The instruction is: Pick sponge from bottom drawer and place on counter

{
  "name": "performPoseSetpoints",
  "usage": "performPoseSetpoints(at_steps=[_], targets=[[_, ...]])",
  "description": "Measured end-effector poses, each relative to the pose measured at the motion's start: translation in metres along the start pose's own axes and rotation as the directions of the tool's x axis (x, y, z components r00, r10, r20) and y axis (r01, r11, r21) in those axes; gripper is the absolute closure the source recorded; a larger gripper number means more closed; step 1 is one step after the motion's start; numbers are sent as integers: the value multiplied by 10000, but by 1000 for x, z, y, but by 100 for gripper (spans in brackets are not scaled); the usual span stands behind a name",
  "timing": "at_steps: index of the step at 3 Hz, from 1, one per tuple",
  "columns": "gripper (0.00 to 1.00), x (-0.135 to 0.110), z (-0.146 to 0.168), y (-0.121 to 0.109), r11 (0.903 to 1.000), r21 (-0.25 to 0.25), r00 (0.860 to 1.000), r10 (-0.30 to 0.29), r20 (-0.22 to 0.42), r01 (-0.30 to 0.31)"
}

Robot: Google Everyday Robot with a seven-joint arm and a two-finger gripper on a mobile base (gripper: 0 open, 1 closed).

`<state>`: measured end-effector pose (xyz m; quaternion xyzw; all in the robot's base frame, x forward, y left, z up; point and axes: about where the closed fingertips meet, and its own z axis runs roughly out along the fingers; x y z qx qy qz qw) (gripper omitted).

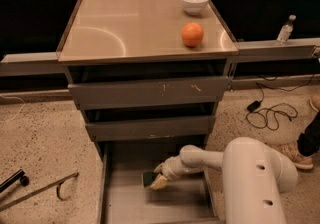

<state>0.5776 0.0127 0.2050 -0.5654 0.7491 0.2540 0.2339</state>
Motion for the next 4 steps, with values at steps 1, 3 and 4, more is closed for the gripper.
performPoseSetpoints(at_steps=[1, 3, 4], targets=[[100, -87, -68, -17, 9950, -508, 9918, -808, 994, 861], [100, -189, -171, 31, 9410, -1887, 9453, -2372, 2241, 2808], [100, -190, -168, 34, 9406, -1907, 9453, -2366, 2246, 2807]])
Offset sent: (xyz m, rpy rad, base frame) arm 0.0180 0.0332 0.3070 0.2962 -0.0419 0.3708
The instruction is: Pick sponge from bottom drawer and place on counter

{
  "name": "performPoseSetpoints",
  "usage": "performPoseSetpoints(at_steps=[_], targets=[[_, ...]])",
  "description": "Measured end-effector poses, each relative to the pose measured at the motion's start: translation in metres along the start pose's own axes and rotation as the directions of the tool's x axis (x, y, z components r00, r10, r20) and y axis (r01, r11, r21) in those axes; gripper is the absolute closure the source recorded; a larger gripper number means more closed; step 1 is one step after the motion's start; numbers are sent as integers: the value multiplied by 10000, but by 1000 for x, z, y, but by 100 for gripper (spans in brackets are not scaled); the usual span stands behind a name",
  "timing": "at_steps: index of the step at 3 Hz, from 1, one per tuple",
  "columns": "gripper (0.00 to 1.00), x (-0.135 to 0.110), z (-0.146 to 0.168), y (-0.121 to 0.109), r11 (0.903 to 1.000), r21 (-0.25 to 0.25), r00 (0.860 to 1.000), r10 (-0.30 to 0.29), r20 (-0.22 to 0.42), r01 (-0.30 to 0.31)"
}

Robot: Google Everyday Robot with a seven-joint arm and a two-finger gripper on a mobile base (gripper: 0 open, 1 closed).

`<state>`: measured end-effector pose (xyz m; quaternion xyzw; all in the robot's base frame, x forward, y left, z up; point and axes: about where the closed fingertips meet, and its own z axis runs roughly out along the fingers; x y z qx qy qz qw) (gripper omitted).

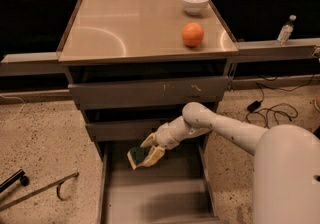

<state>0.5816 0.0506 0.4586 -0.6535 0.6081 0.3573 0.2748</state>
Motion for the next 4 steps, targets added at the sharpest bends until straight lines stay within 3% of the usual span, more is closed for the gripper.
performPoseSetpoints(at_steps=[1, 2, 3, 4], targets=[[100, -36, -24, -2, 9994, 357, 10000, -32, -36, 33], [100, -102, -70, 5, 9947, 992, 9996, -251, -121, 261], [100, -187, -122, 17, 9835, 1285, 9914, -1302, 121, 1276], [100, -250, -160, 20, 9665, 1102, 9678, -2405, 744, 2317]])
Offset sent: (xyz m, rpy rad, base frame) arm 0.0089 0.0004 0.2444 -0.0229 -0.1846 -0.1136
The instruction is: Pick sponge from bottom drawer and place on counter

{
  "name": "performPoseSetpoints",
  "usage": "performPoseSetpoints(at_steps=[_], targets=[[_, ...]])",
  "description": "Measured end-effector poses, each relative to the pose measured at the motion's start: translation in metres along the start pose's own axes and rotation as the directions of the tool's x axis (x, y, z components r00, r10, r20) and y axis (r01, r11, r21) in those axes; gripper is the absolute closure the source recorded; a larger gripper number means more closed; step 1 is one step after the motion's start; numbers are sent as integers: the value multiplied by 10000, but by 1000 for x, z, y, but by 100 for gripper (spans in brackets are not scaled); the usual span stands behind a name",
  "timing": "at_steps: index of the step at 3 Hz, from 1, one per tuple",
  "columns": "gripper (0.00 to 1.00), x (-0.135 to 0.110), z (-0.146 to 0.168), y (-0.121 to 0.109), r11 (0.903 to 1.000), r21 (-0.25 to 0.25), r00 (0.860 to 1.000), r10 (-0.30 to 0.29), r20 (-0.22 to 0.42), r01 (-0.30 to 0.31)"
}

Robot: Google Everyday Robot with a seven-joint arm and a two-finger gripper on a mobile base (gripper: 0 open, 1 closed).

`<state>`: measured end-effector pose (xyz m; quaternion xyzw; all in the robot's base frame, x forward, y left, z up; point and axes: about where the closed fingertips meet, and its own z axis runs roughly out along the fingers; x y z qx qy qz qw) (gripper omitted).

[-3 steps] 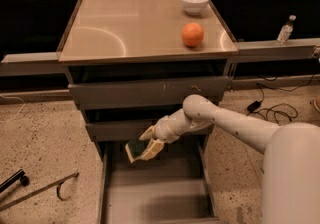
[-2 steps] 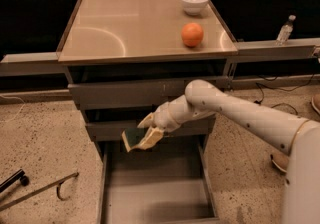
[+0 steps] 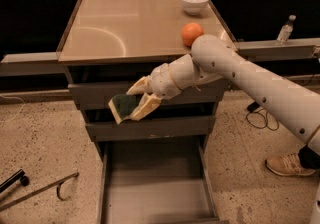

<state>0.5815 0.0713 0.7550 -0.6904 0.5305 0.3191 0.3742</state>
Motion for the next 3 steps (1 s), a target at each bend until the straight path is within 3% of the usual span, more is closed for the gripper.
performPoseSetpoints(at_steps=[2, 3], targets=[[100, -12, -10, -10, 9995, 172, 9996, -257, -90, 259], [100, -50, -33, -36, 9948, 127, 9947, -1004, -233, 1007]])
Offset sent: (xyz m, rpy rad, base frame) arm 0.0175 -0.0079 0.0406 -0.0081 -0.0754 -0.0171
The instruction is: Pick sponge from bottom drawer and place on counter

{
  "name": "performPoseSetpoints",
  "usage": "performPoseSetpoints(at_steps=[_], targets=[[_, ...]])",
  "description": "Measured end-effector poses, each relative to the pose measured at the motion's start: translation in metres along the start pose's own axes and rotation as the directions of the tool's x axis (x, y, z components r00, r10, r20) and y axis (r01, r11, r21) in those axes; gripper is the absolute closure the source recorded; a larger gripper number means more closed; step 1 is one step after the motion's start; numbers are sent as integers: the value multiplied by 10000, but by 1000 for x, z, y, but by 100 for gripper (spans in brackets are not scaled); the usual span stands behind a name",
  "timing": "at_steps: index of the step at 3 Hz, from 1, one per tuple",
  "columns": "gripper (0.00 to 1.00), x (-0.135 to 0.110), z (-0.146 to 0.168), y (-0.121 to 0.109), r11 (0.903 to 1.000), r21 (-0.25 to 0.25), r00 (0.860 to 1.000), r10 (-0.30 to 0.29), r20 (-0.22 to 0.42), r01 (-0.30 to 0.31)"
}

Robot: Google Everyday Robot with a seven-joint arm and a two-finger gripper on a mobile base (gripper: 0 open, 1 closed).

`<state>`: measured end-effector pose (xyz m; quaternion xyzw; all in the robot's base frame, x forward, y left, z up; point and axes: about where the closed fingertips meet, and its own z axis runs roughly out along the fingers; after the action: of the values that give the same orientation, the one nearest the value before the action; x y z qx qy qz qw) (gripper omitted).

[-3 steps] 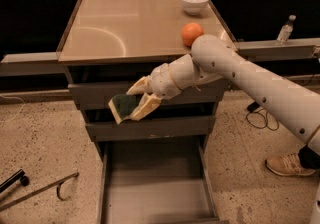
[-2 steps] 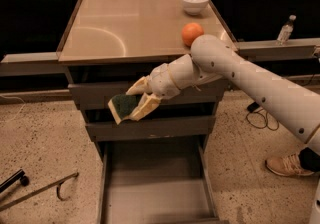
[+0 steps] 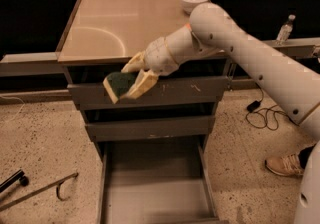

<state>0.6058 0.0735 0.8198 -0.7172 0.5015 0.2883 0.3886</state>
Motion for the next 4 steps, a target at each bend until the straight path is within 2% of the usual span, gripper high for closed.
performPoseSetpoints(at_steps=[1, 2, 3, 4], targets=[[100, -25, -16, -29, 9962, -525, 9976, -687, 61, 689], [100, -39, -36, -69, 9932, -344, 9938, -1113, -71, 1110], [100, -51, -70, -122, 9849, 906, 9884, -1433, -503, 1474], [100, -69, -113, -175, 9468, 2657, 9816, -1584, -1066, 1817]])
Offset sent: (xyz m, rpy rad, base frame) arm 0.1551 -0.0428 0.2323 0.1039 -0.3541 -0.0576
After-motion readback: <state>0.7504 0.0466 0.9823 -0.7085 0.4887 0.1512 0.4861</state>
